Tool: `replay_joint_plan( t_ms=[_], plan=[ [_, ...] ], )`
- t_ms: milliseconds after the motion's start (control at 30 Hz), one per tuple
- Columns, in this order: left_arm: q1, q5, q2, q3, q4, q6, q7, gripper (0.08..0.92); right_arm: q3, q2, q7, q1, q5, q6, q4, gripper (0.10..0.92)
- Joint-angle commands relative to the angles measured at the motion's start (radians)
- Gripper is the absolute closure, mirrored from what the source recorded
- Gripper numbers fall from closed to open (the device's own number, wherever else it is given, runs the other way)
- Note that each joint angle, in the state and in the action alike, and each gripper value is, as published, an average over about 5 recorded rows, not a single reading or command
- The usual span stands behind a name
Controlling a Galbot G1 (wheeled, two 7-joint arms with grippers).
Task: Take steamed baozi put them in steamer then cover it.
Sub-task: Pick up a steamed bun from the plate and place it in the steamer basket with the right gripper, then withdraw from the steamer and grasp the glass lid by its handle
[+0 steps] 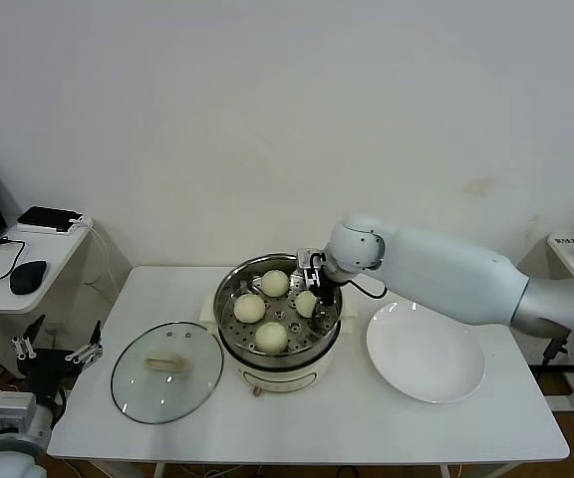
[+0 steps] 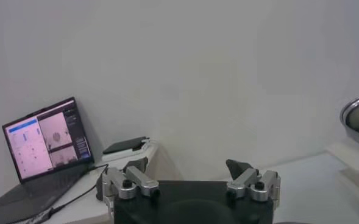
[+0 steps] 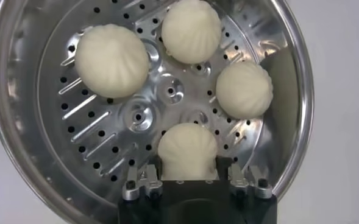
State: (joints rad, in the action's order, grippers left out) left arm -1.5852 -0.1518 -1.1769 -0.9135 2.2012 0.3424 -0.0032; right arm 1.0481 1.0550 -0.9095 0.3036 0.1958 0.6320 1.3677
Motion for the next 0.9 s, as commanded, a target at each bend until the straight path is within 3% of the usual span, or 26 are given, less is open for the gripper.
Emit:
replay_joint_plan(
  t_ms=[33,200,433,667,900],
  plan=[
    [0.000,0.000,0.002,-0.001,0.000,0.000,0.001,0.177,-0.027,-0.016,0.007,-0.001,0.011,0.005,0.026,0.383],
    [0.001,0.000,0.002,-0.001,-0.003,0.000,0.001,0.177,-0.057,-0.073,0.015,0.026,0.058,0.014,0.091,0.245],
    [0.000,-0.003,0.002,-0.001,0.001,0.000,0.001,0.177,-0.146,-0.178,0.106,0.010,0.159,0.024,0.205,0.203],
    [0.003,-0.021,-0.001,0.006,-0.001,-0.007,-0.003,0.177,-0.421,-0.316,0.465,-0.277,0.262,-0.014,0.394,0.202],
    [0.017,-0.056,-0.010,0.040,-0.032,-0.094,-0.009,0.177,-0.839,-0.353,0.780,-0.815,0.119,-0.260,0.507,0.203]
  ],
)
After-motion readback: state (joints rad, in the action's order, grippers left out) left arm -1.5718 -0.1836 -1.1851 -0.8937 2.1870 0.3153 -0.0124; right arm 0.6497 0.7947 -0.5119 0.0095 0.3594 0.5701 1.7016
